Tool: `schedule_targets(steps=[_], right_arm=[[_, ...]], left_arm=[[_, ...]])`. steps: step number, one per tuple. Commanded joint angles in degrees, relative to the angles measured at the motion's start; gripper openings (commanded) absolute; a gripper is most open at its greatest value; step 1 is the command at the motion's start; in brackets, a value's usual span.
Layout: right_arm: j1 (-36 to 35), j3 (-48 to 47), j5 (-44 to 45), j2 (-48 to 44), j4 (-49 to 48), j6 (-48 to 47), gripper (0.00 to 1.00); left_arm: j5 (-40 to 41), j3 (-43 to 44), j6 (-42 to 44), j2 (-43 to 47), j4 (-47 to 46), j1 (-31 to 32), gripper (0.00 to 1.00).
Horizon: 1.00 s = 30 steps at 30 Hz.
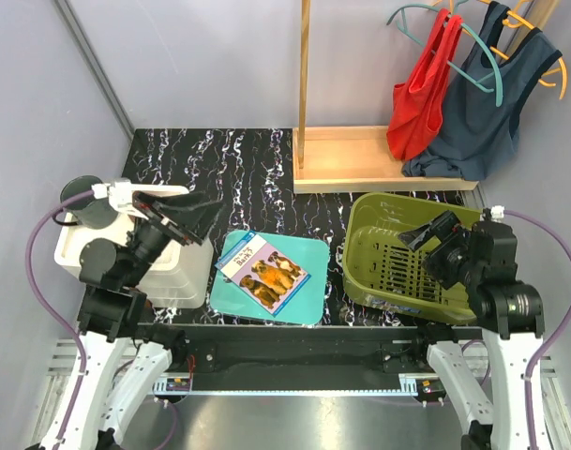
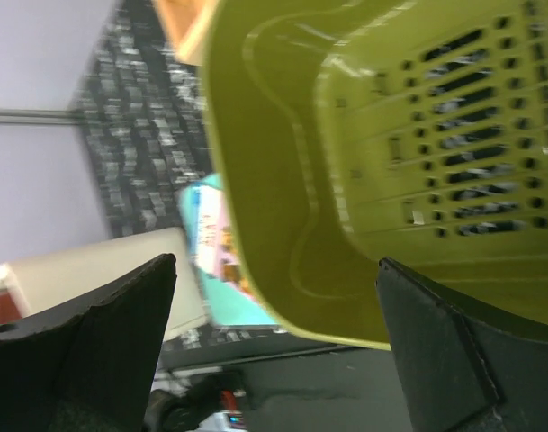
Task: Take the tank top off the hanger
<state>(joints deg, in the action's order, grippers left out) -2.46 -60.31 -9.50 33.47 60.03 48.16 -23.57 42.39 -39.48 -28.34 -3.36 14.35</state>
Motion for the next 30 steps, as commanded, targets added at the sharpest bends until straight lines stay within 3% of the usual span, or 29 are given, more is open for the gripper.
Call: schedule_targets(steps=[1,4,6,12,15,20,24,25,30], right_arm=[[0.3,-5.2,7.6,3.7,7.6,-8.9,1.0],[0.3,-8.1,6.2,5.6,6.1,-14.1,1.0],[0.2,-10.2,5.0,8.7,4.7,-16.3,1.0],[0.3,-20.6,6.5,22.7,-2.5,-20.3,1.0],[0.3,-30.0,13.4,30.6,-5.2,-24.3,1.0],[1.1,-49.1,21.3,42.5,-9.1,-31.5,1.0],[6.0,-65.2,23.4,56.2,-9.6,-35.5,1.0],[6.1,-72.0,24.7,58.6,-9.7,-38.6,1.0],[9.8,-87.7,24.0,72.7,-14.8,-46.6,1.0]], left_arm=[[9.5,13.1,-6.6,-3.3,22.6,-0.2,0.99],[-0.7,17.9,-1.3,-6.5,26.3,-0.3,0.99],[-6.3,18.5,-2.8,-7.5,26.6,-0.2,0.99],[-9.2,14.3,-9.9,-4.6,19.6,-0.2,0.99],[-10.3,14.2,-9.0,-5.2,20.2,-0.3,0.99],[-11.1,23.3,2.6,-12.2,32.6,-0.3,0.99],[-10.6,32.2,14.0,-16.1,44.1,-0.3,0.99],[-10.4,32.7,15.2,-16.5,44.9,-0.3,0.99],[-11.2,34.5,20.6,-17.5,46.6,-0.3,0.99]])
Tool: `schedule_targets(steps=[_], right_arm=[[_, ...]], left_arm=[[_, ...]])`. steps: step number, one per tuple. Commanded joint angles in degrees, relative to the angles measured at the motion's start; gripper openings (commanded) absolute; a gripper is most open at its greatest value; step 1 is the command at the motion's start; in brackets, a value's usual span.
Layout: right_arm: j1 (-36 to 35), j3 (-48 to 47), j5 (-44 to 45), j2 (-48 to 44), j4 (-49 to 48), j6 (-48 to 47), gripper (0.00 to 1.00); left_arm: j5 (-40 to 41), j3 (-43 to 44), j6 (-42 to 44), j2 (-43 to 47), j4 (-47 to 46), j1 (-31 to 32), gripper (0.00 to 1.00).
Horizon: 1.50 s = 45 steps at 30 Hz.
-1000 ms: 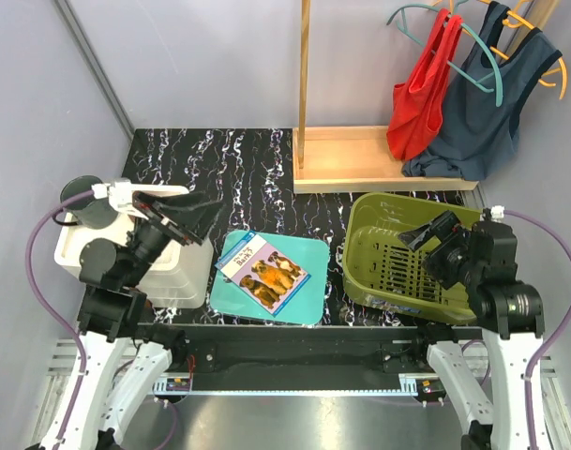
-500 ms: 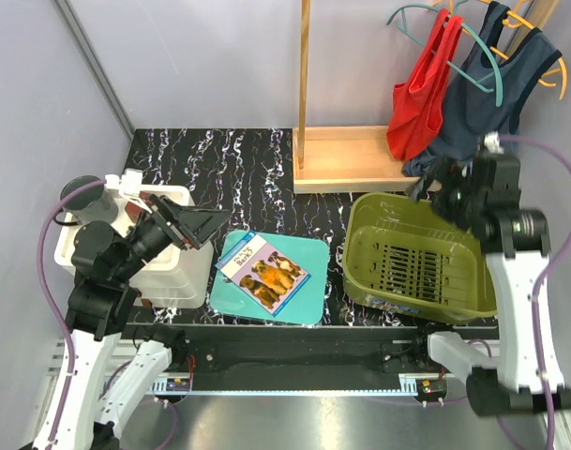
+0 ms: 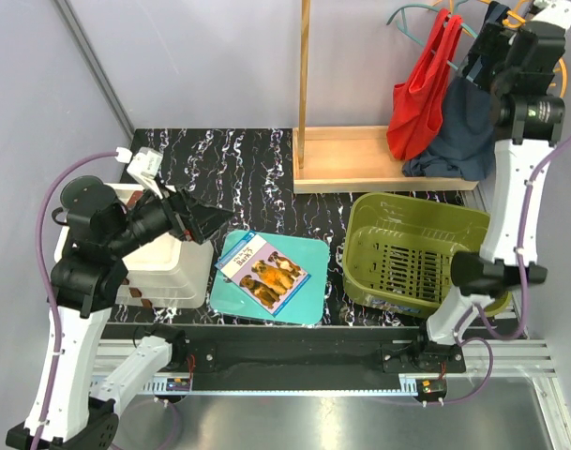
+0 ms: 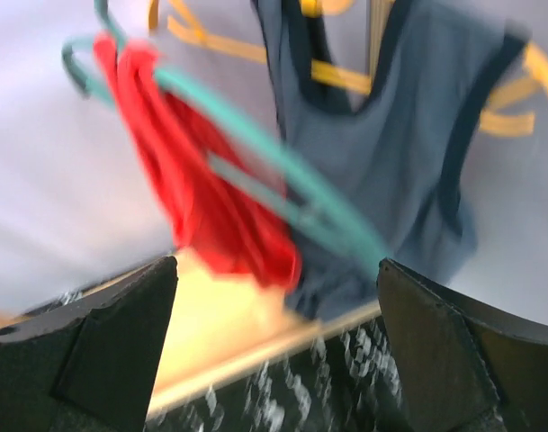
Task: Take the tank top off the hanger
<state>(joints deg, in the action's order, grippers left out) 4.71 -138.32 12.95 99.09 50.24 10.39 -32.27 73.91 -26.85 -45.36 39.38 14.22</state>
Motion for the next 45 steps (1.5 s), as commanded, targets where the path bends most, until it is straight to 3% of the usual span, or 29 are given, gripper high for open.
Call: schedule_targets(steps=[1,5,11,18,22,26,28,36,45], right_arm=[[3.2,-11.7,0.3,10.4,-5.4,-9.2,1.0],[4.3,-18.8,-10.6,16.3,-8.8,-12.6,1.0],[4.3,-16.6,-25.7,18.9,-11.8,-15.1,0.96],[4.3,-9.1,-30.5,16.5,-13.6,-12.5,0.49],[4.3,-4.9,-34.6,14.1,-14.8,-10.7,0.46],[4.3,-2.7,-40.1,13.4,-15.2,-6.4,0.3],[4.2,-3.2,-42.0,13.2,-15.4,-3.3,0.28],[4.2,-4.2,-40.2,8.9,-16.4,6.0,0.0],[4.2,0.5,-35.2,0.4,-16.1,10.8,0.0]], left_arm=[[-2.2,3.0,8.6,-0.3,4.1,-0.2,0.99],[-1.0,1.8,11.9,1.0,4.3,-0.1,0.99],[-1.0,1.8,13.1,0.5,4.4,-0.1,0.99],[-1.0,3.6,13.1,-2.3,4.4,-0.1,0.99],[-2.0,3.7,11.8,-3.7,4.0,-0.1,0.99],[-3.2,4.4,9.9,-4.6,3.2,0.0,0.99],[-3.0,4.8,9.3,-4.9,3.2,0.0,0.98],[-3.1,6.2,6.1,-5.8,2.8,0.0,0.98],[-5.5,5.2,-2.5,-7.4,-2.7,-0.1,0.96]])
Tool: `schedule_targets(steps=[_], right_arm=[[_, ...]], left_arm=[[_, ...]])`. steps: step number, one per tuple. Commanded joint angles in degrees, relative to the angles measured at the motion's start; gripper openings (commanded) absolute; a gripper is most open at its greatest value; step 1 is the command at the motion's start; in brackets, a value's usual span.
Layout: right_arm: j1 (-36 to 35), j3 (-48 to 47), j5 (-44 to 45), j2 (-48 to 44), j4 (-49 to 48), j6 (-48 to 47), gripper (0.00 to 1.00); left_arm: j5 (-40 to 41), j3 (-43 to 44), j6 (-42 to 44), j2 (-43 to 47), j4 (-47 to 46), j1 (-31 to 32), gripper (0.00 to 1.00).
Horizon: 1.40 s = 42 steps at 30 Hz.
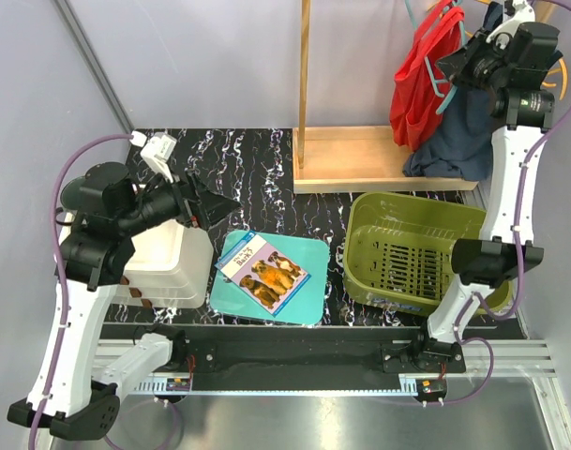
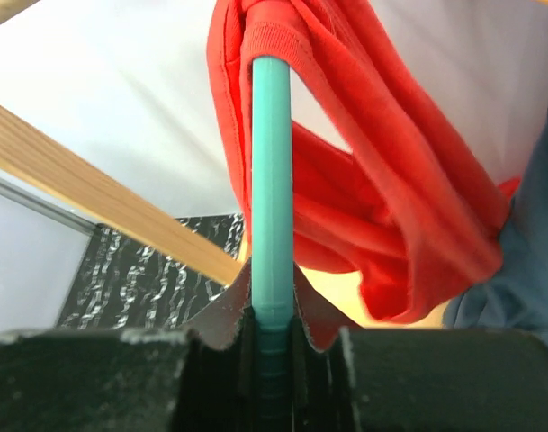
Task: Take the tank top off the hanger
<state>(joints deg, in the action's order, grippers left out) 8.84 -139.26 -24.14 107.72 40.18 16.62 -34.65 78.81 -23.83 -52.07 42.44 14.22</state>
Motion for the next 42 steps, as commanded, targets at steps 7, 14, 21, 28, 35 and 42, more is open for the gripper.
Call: schedule_targets(steps=[7,14,21,28,35,42], right_arm=[[-0.1,15.8,1.6,-18.3,-3.9,9.7,0.0],[-3.2,26.7,4.6,-28.2,-0.2,11.0,0.0],[-6.3,35.4,2.2,-38.3,3.6,13.9,0.0],[-7.2,35.6,-7.5,-42.9,4.6,15.7,0.0],[-10.4,28.2,-20.1,-38.1,1.7,18.8,0.0],[-14.7,21.7,-28.2,-30.2,2.3,15.9,0.0]], left_arm=[[6.9,-3.0,-9.6,-0.6,-10.7,8.8,0.91],[13.4,-3.1,-12.1,-5.1,-16.9,20.9,0.91],[12.5,1.8,-10.8,-10.7,-22.0,24.7,0.91],[13.1,6.6,-9.8,-15.7,-25.6,25.9,0.89],[16.0,12.5,-7.0,-16.6,-24.9,26.1,0.9],[20.2,14.6,-6.2,-15.1,-24.7,26.0,0.91]])
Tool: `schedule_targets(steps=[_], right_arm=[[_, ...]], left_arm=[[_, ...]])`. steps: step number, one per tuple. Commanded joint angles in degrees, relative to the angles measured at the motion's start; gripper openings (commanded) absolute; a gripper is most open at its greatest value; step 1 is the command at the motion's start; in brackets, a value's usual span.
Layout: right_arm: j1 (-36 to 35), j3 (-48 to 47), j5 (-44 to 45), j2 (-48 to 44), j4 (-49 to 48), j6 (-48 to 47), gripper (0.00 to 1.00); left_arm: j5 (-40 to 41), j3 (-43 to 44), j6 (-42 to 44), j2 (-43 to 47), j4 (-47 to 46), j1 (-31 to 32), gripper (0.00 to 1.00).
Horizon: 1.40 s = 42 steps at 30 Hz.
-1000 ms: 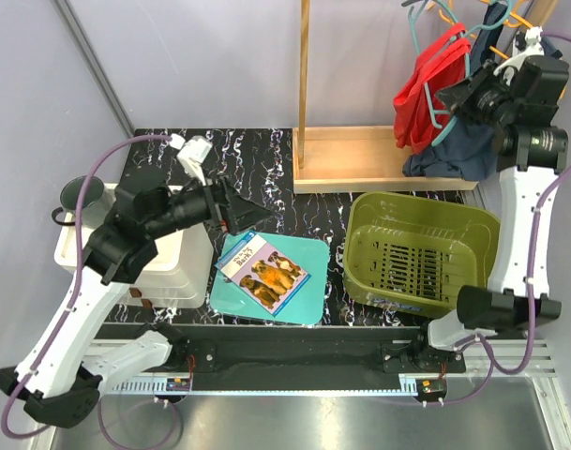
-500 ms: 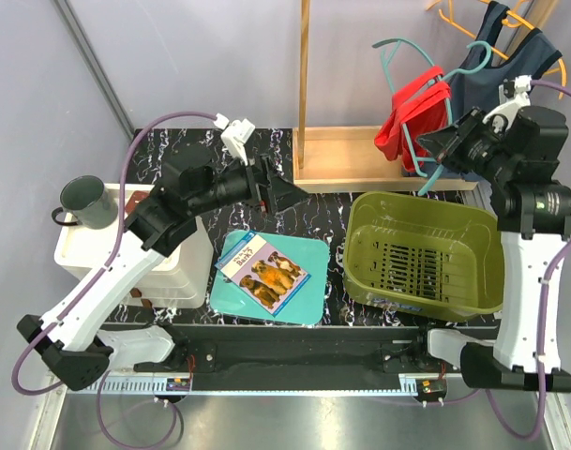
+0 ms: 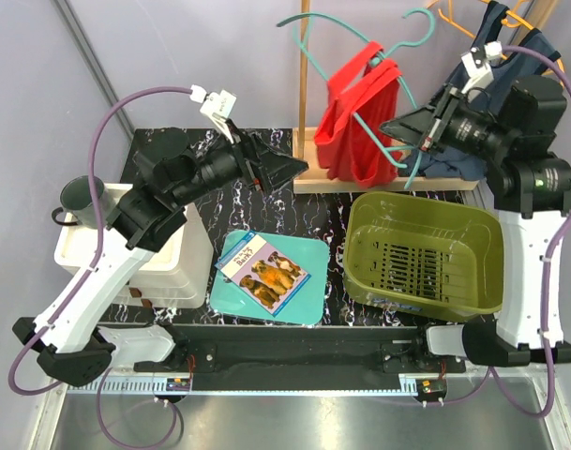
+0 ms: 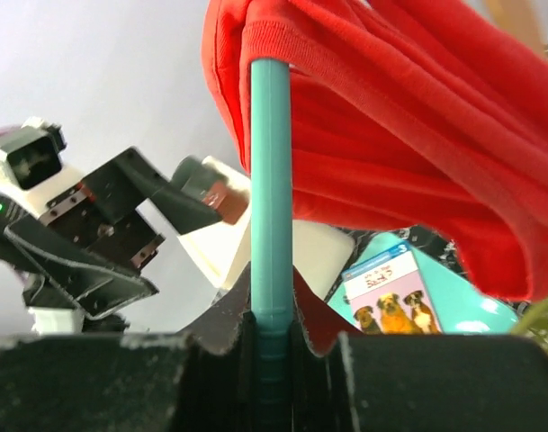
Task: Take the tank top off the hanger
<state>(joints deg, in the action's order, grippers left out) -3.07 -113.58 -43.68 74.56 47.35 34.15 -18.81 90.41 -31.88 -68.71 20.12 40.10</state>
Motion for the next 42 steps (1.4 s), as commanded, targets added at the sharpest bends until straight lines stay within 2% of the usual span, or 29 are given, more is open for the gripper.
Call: schedule_targets(steps=[1,4,8,16,20,23,25,30,34,42], right_arm=[[-3.7,-4.8,-8.7,3.7,-4.2,-3.9,0.0],[-8.4,-7.7,-7.0,8.0,-0.2,-9.1,0.0],[-14.3,-7.5,-2.0,11.4,1.4,-12.9,0.0],[-17.2,3.2,0.4,9.2,-0.5,-17.8,0.0],[-18.5,6.5,-0.2,7.8,-1.2,-19.4,0.0],[-19.0,8.0,-0.2,7.4,-1.4,-19.9,0.0],[-19.3,9.2,0.5,7.1,-1.4,-20.5,0.0],[-20.0,10.6,0.4,7.1,-1.6,-21.5,0.0],[-21.2,10.6,0.6,7.7,-1.2,-21.9,0.0],[-23.8,12.2,2.9,7.8,-0.6,-23.3,0.0]], left_arm=[[5.4,3.4,2.2,1.8,-2.3,0.2,0.93],[9.3,7.2,4.1,0.9,-0.7,0.2,0.95],[14.0,16.7,7.1,-2.5,5.9,0.2,0.95],[18.6,21.9,10.3,-6.9,9.9,0.2,0.96],[18.2,27.9,10.5,-11.4,13.0,0.1,0.93],[17.2,31.9,7.7,-15.6,14.5,-0.5,0.87],[16.0,32.5,2.5,-17.2,14.5,-2.0,0.8],[10.3,32.2,-7.6,-20.3,14.4,-4.2,0.79],[9.2,33.6,-10.0,-22.3,14.2,-4.6,0.79],[9.8,32.8,-9.7,-23.6,13.5,-4.6,0.62]])
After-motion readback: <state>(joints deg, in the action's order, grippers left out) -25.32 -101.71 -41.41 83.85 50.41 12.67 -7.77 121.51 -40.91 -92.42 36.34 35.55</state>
